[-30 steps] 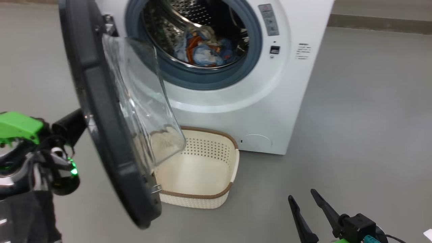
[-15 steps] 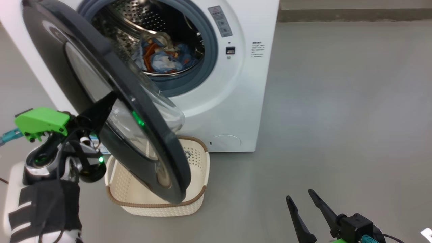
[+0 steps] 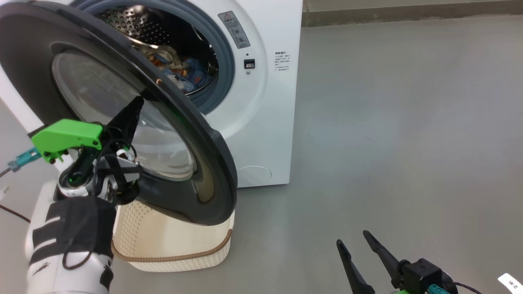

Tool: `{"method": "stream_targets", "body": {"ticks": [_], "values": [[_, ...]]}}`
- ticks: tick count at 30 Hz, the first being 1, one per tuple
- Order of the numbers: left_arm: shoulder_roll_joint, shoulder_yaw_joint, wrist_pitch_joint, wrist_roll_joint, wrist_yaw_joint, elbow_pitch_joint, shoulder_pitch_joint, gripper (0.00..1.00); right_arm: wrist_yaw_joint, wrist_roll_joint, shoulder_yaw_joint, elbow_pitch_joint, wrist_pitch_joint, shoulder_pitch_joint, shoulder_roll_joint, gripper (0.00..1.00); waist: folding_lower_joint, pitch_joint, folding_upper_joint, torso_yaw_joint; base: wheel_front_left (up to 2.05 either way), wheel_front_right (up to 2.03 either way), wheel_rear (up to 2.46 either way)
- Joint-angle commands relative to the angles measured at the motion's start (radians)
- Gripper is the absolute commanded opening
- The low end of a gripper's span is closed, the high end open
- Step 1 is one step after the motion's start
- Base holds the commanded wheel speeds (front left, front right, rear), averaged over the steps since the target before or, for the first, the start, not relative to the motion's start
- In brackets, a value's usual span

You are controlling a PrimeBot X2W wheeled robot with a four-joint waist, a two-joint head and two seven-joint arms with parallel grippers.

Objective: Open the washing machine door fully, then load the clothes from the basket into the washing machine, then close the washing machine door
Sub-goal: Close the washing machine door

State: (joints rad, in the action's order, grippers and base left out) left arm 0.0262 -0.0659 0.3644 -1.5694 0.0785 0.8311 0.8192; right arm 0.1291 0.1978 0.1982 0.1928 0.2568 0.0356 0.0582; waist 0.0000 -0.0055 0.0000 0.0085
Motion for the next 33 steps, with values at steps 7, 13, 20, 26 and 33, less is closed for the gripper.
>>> {"method": "stream_targets", "body": {"ticks": [7, 13, 20, 26, 33], "values": [[0.024, -0.024, -0.049, 0.006, 0.043, 0.074, 0.095, 0.0, 0.002, 0.017, 0.031, -0.016, 0.005, -0.044, 0.013, 1.0, 0.0, -0.01, 0.0, -0.017, 0.0, 0.0, 0.0], [0.025, -0.028, -0.069, 0.01, 0.051, 0.125, 0.104, 0.0, 0.002, 0.018, 0.035, -0.013, 0.005, -0.039, 0.015, 1.0, 0.0, -0.021, 0.0, -0.021, 0.0, 0.0, 0.0], [0.035, 0.055, -0.08, 0.1, 0.052, 0.084, 0.067, 0.0, 0.002, 0.015, 0.026, -0.016, 0.005, -0.035, 0.016, 1.0, 0.0, -0.028, 0.0, -0.003, 0.0, 0.0, 0.0], [0.066, 0.172, -0.118, 0.224, 0.052, -0.004, -0.021, 0.0, 0.002, 0.014, 0.018, -0.019, 0.005, -0.018, 0.01, 1.0, 0.0, -0.04, 0.0, 0.019, 0.0, 0.0, 0.0], [0.125, 0.307, -0.223, 0.394, 0.052, -0.112, -0.13, 0.0, 0.002, 0.012, -0.003, -0.026, 0.005, -0.002, 0.007, 1.0, 0.0, -0.049, 0.0, 0.048, 0.0, 0.0, 0.0]]}}
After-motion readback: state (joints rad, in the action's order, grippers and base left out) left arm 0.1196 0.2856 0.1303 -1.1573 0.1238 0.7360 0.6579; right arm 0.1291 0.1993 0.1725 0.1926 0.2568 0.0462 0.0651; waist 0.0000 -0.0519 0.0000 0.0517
